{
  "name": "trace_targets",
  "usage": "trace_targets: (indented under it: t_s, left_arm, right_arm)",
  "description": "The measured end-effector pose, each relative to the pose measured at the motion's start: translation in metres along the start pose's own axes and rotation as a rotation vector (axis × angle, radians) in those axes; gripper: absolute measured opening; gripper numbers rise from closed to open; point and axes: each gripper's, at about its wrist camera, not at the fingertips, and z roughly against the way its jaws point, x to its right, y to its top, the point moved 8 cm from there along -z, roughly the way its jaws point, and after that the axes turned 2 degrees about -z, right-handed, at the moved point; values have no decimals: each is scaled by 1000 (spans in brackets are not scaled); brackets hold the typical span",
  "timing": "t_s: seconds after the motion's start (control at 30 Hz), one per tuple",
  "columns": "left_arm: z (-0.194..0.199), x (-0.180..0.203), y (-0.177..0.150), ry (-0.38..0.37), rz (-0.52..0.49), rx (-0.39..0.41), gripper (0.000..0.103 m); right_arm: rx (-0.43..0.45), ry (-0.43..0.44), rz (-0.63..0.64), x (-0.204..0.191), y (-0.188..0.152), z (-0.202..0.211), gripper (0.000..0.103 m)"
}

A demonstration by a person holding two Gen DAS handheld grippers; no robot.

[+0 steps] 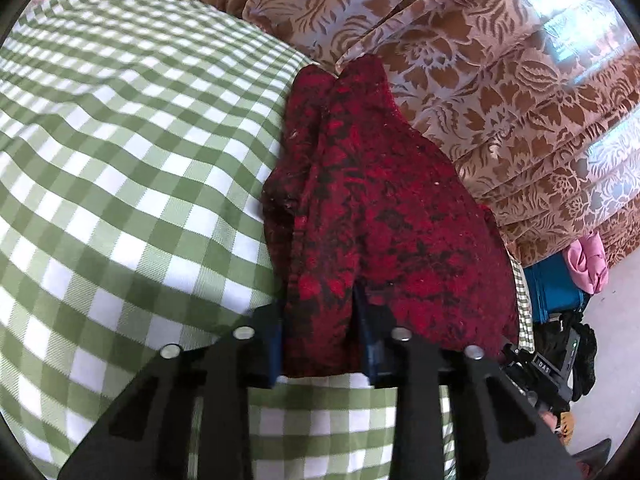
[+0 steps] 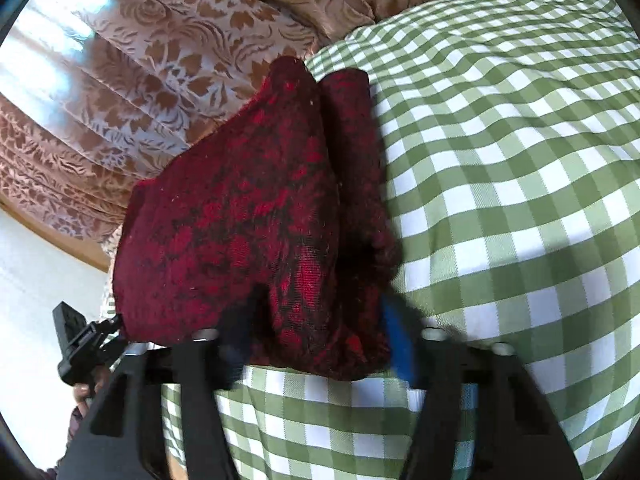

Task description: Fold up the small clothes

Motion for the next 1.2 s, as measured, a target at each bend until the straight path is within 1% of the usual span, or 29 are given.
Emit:
trace_targets:
  t_s: [0.1, 0.23, 0.3, 0.47, 0.57, 0.6, 0.63, 0.67, 0.7, 0.73, 0.8, 0.83, 0.9, 0.97, 1.0, 1.07, 1.1, 1.13, 1.17, 1.2]
  left_arm:
    - [12, 5, -5, 10, -26, 5, 23]
    - [29, 7, -22, 19, -51, -7, 22]
    - [41, 9, -37, 13, -51, -16, 22]
    - [68, 9, -83, 13, -52, -45, 23]
    - [79, 9, -99, 47, -80, -52, 28]
    - [82, 9, -100, 63, -86, -48, 33]
    - [87, 8, -99, 65, -83, -41, 38]
    - [91, 8, -95, 52, -77, -33, 39]
    - [94, 8, -92, 50, -75, -20, 39]
    - [99, 8, -84, 56, -74, 7, 39]
    - [101, 9, -75, 51, -72, 22, 39]
    - [101, 10, -70, 49, -70, 28, 39]
    - [95, 14, -58, 57, -81, 35, 39]
    - [87, 22, -49, 62, -91, 42, 39]
    - [82, 24, -45, 67, -94, 39, 39]
    - [73, 27, -39, 83, -107, 30, 38]
    - [69, 27, -37, 96, -112, 31, 31]
    - [66, 27, -36, 112, -131, 30, 18]
    - [64, 30, -35, 126, -147, 33, 17]
    - [64, 30, -35, 154, -161, 42, 16]
  right_arm:
    - [4, 3, 15, -4, -1, 12, 30]
    - [4, 6, 69, -7, -11, 37, 29]
    - [-5, 12, 76, -3, -21, 48, 29]
    - [-51, 2, 106, 14, -59, 68, 29]
    - [-81, 8, 109, 21, -80, 78, 29]
    - [-92, 10, 115, 21, -85, 80, 29]
    - [-102, 12, 122, 22, -87, 81, 30]
    - [-105, 10, 123, 23, -87, 84, 33]
    - [-103, 6, 121, 23, -85, 85, 37]
    - [-81, 6, 111, 25, -77, 90, 39]
    - [-13, 14, 91, 27, -61, 99, 59]
    - [37, 15, 84, 26, -47, 104, 62]
    - [84, 19, 75, 23, -27, 104, 63]
    - [120, 7, 56, 21, -6, 94, 63]
    - [131, -4, 56, 20, 3, 87, 63]
    - [122, -20, 54, 20, 14, 69, 63]
    - [108, -47, 54, 19, 20, 55, 62]
    - [86, -66, 55, 20, 21, 45, 57]
    - [70, -76, 64, 17, 20, 37, 27]
    - [71, -101, 81, 15, 20, 33, 20]
